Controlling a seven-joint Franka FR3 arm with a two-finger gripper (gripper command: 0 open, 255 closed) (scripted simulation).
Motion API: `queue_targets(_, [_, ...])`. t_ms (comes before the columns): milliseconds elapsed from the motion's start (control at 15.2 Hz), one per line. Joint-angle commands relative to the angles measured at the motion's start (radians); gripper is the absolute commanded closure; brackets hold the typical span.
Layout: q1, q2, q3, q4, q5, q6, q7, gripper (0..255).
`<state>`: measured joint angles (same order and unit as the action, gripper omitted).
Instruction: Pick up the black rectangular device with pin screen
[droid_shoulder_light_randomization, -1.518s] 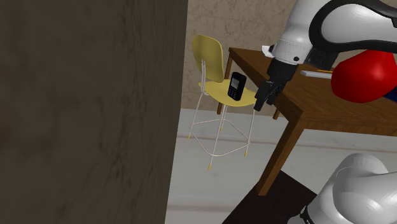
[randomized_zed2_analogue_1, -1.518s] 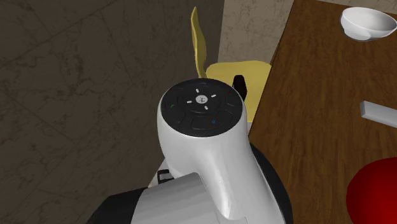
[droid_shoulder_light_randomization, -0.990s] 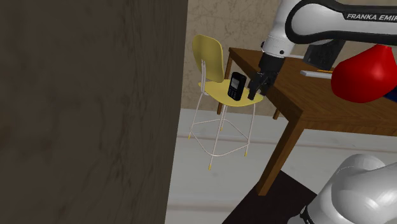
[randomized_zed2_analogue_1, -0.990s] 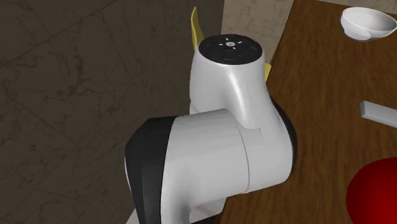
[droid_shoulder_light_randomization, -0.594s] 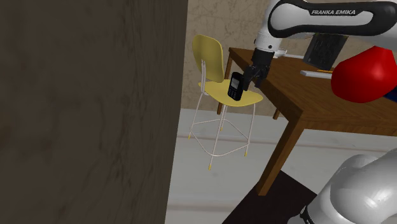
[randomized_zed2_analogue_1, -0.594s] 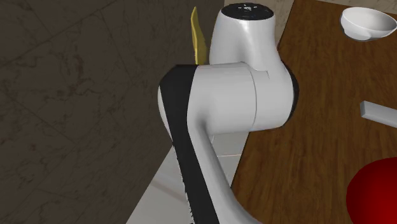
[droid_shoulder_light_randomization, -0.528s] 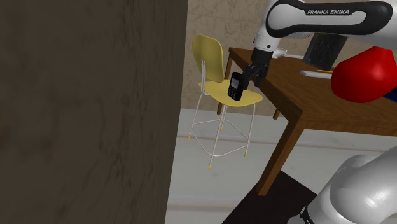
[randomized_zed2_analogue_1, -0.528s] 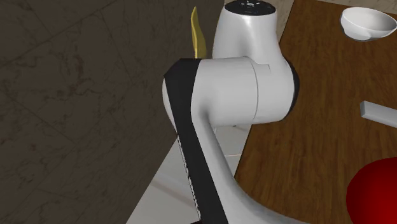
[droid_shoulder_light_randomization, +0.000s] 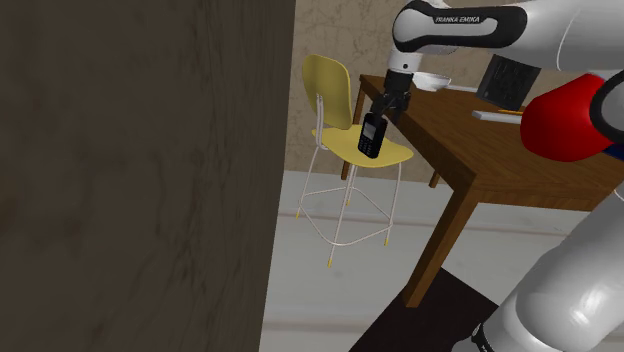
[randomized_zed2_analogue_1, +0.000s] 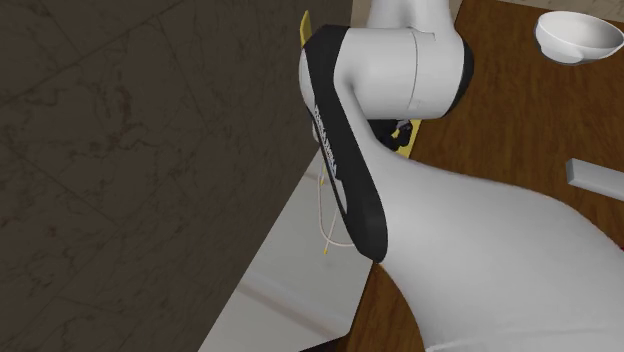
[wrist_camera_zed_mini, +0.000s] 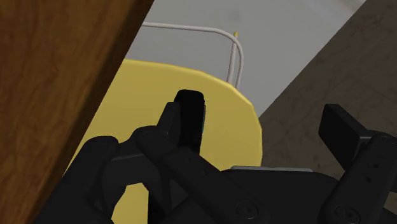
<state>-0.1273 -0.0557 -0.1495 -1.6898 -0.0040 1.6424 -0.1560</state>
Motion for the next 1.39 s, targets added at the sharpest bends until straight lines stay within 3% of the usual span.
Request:
queue_targets(0, [-0.014, 0.076, -0.017, 0.093, 0.006, -0.024, -0.022, 0])
queue_targets(264, [-0.052, 0.251, -0.045, 0.319, 0.03, -0.088, -0.063, 0])
queue_targets(330, [-0.054, 0.257, -0.045, 0.326, 0.03, -0.091, -0.064, 0])
queue_targets(924, [-0.049, 0.232, -0.042, 0.19, 0.025, 0.022, -0.061, 0])
queue_targets(990, [-0.05, 0.233, -0.042, 0.191, 0.026, 0.021, -0.061, 255])
queue_targets(1320, [-0.05, 0.23, -0.042, 0.186, 0.025, 0.023, -0.061, 255])
